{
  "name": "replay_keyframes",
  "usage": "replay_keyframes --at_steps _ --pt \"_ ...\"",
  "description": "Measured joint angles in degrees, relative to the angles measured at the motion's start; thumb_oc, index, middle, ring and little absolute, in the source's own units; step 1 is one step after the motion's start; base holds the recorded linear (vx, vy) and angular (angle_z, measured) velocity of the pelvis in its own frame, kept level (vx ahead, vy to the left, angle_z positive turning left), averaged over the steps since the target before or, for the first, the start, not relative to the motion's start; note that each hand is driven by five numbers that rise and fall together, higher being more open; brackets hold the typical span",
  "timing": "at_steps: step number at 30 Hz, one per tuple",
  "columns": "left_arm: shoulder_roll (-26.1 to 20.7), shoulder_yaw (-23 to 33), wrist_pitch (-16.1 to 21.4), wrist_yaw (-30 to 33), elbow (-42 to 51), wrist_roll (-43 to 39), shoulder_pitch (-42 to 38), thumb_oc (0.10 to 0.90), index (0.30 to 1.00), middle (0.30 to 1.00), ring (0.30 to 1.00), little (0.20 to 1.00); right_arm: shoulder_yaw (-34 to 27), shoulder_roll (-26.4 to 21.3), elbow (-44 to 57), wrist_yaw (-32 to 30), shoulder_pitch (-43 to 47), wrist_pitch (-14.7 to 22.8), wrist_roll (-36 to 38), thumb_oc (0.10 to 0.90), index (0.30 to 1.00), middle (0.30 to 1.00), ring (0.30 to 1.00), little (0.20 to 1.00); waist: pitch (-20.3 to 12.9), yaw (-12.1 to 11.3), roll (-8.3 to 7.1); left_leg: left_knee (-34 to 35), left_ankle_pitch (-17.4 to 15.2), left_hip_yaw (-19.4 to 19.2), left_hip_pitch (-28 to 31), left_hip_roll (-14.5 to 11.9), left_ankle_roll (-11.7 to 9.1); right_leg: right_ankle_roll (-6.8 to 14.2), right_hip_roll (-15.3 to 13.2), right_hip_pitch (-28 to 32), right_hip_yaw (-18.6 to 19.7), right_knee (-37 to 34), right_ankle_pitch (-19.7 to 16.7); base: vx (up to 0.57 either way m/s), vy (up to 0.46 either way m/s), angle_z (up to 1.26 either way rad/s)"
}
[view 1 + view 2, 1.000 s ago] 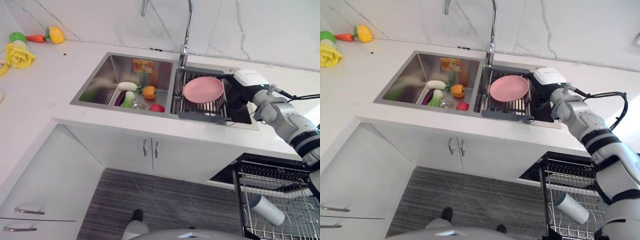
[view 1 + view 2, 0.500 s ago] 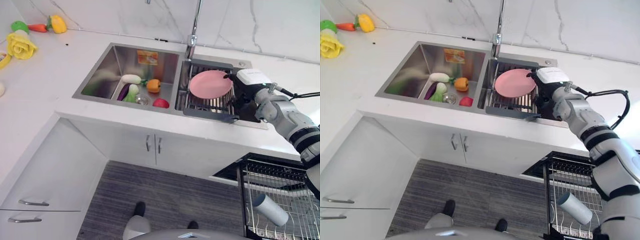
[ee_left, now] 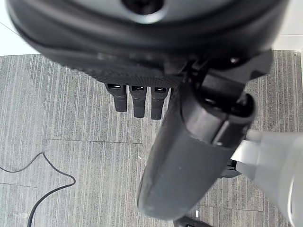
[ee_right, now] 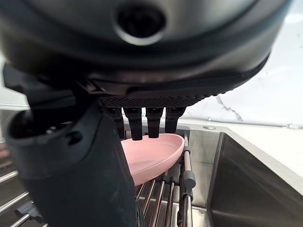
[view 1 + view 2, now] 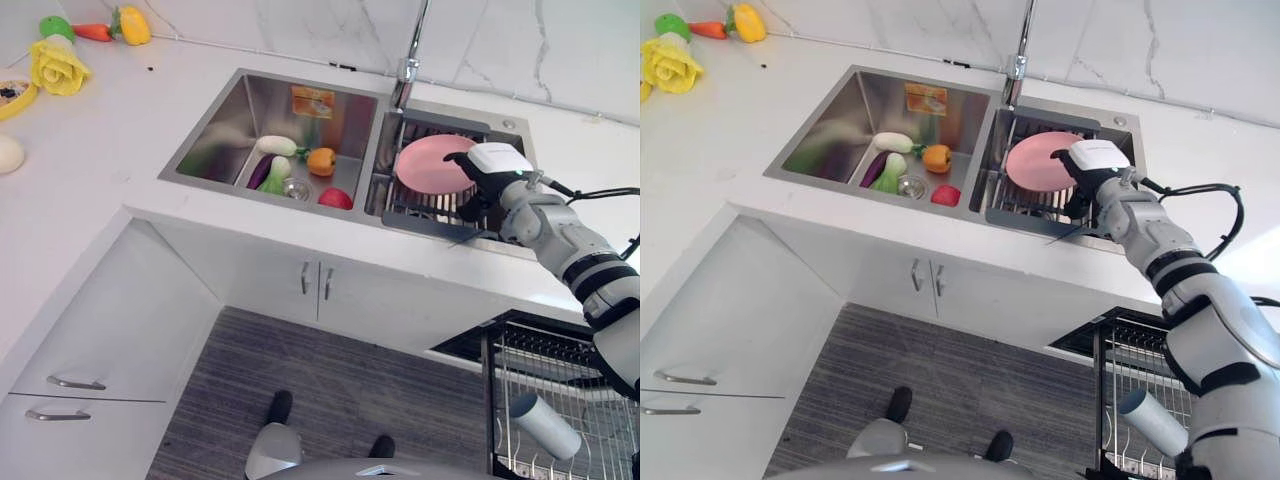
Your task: Place the dishes in the dishwasher.
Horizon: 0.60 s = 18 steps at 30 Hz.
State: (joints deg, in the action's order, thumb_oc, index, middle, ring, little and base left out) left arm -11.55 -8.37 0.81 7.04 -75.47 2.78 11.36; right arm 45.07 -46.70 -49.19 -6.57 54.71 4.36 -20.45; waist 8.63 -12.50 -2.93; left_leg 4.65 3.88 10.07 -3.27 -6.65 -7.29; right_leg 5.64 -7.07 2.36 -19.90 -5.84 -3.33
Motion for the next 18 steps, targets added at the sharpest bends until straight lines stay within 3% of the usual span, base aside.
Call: replay_keyframes --at_steps 6,11,18 --pt "0.0 -0.5 0.0 0.4 0.1 -0.6 -0.2 0.800 0.900 0.900 0.900 0.900 1.5 0.0 0.0 -1.2 0.4 -0.6 -6.0 0.800 0.900 0.900 0.900 0.900 0.1 0.0 0.05 0.0 0.2 0.5 -0.6 0.0 0.0 0.0 0.0 -0.3 -0.4 -0.1 0.0 0.00 -0.001 0.03" --pt "-0.8 -7.7 0.6 0.8 4.4 4.3 -1.2 0.800 0.900 0.900 0.900 0.900 4.7 -0.9 1.2 -4.2 1.2 0.3 -13.4 0.800 0.900 0.900 0.900 0.900 1.0 -0.1 0.61 -0.5 0.3 0.8 -1.8 0.1 -0.1 0.0 0.0 -1.2 -0.6 -0.1 -0.1 -0.03 0.000 0.03" --pt "-1.0 -8.1 1.6 0.9 4.3 4.7 -3.0 0.800 0.900 0.900 0.900 0.900 5.7 -1.1 1.1 -5.3 2.1 0.8 -13.8 0.800 0.900 0.900 0.900 0.900 2.2 0.0 1.83 -0.6 0.5 1.5 -2.8 0.1 -0.2 0.0 0.1 -1.7 -1.2 0.0 -0.3 -0.01 0.003 0.04"
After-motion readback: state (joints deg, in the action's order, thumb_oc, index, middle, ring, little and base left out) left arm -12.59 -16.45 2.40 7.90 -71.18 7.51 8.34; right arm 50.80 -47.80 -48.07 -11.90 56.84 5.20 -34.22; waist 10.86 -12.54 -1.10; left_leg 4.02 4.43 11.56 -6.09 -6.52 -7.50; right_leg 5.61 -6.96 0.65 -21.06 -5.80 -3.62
